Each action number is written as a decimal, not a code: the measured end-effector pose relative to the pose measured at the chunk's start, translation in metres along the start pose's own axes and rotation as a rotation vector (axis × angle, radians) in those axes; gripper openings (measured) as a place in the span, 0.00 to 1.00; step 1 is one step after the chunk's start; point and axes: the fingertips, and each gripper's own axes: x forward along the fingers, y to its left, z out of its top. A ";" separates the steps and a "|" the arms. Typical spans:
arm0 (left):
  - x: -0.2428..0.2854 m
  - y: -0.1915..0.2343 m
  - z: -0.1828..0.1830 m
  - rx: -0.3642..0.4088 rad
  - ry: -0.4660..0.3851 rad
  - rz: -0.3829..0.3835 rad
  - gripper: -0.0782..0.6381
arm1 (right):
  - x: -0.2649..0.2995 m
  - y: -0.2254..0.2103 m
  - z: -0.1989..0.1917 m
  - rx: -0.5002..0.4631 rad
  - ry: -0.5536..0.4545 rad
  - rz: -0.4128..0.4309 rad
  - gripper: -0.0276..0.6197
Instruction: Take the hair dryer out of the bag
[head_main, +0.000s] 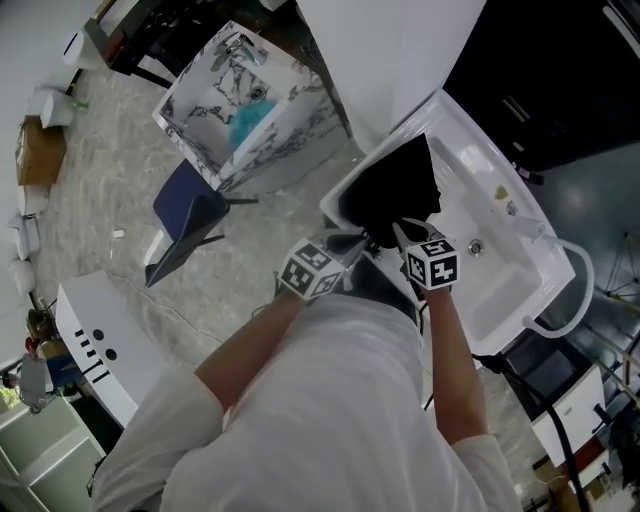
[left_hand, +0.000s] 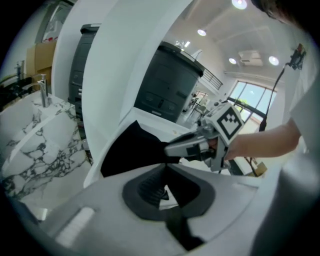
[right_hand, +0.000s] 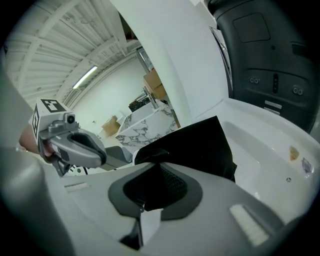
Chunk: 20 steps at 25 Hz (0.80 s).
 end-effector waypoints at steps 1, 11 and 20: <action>0.006 0.000 -0.001 0.006 0.015 -0.019 0.12 | 0.000 -0.001 0.003 0.018 -0.007 -0.007 0.07; 0.054 0.015 -0.012 -0.001 0.162 -0.064 0.16 | -0.004 -0.027 0.016 0.204 -0.075 -0.096 0.07; 0.089 0.045 -0.020 -0.013 0.226 0.059 0.29 | -0.004 -0.025 0.022 0.221 -0.073 -0.101 0.07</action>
